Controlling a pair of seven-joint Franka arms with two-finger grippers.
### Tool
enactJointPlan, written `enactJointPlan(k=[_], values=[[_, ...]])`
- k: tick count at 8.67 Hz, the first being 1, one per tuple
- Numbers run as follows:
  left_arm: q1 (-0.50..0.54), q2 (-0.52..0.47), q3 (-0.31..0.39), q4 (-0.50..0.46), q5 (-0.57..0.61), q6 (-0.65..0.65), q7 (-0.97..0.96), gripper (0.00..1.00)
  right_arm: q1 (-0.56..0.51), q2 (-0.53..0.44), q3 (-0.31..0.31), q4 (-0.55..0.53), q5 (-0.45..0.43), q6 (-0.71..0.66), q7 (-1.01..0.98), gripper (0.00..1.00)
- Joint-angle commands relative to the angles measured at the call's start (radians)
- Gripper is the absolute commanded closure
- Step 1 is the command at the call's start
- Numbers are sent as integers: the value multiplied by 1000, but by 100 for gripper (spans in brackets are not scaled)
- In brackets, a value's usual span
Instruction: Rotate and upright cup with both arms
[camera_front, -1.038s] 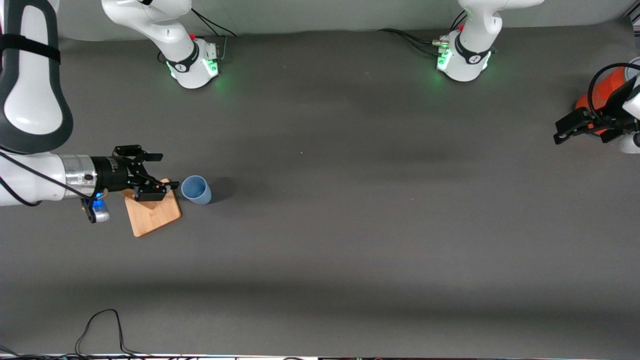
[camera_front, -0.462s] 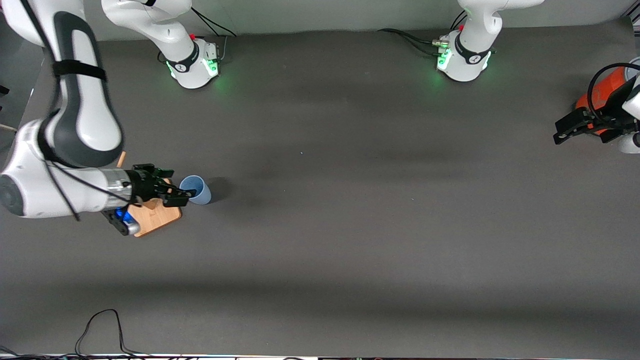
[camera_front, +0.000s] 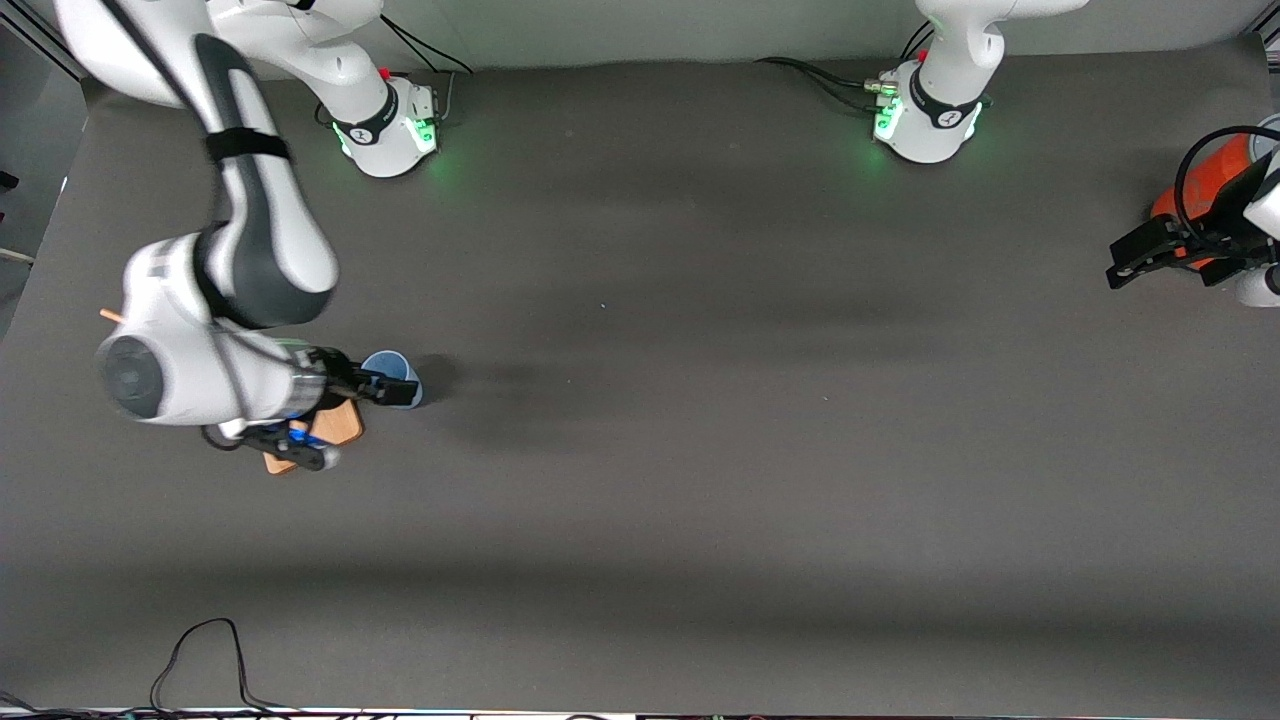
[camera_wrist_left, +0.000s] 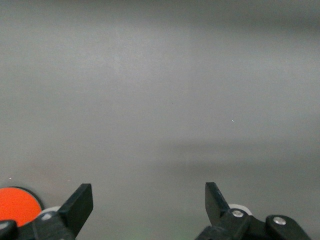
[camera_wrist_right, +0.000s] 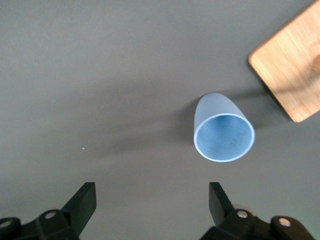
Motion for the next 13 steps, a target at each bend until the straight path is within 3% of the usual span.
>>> enactJointPlan(k=[1,5,7,11,12,13], values=[[5,-9,-3,-9,-3,6,-8,0,81,-79,-12,-188,-90,172,-23,0],[5,-9,-3,-9,-4,9,-6,0,107,-84,-12,-271,-201,236,-102,0],[5,-9,-3,-11,-4,7,-5,0,104,-80,-14,-363,-209,372,-118,1],[2,-12,-4,-9,-9,-4,-17,0,95,-67,-20,-425,-210,449,-163,12],[-4,-14,-8,-6,-7,-5,-35,0,92,-67,-20,-445,-210,474,-181,22],[-4,-12,-6,-7,-7,-4,-34,0,90,-69,-38,-458,-212,494,-201,65]])
